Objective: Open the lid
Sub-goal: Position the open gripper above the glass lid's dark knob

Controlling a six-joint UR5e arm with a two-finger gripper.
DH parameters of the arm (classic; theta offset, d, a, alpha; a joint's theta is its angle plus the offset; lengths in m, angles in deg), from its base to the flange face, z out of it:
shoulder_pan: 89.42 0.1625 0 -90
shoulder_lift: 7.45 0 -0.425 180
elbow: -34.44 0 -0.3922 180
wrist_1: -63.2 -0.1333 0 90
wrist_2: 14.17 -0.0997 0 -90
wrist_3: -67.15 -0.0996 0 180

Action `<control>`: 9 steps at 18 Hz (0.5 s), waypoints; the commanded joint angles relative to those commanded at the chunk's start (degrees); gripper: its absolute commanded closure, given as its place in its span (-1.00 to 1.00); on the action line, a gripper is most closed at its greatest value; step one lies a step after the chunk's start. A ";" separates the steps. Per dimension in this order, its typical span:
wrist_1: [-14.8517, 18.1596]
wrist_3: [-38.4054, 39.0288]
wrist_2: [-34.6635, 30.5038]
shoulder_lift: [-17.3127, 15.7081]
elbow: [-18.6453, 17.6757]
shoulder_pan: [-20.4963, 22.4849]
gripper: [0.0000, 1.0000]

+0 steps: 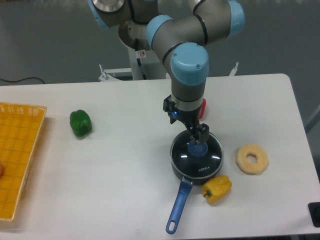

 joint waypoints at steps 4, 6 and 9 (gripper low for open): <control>0.00 0.09 0.17 -0.09 0.00 0.00 -1.00; -0.09 0.17 0.52 -0.09 0.00 -0.09 -1.00; -0.17 0.79 0.70 0.00 -0.61 -0.09 -1.00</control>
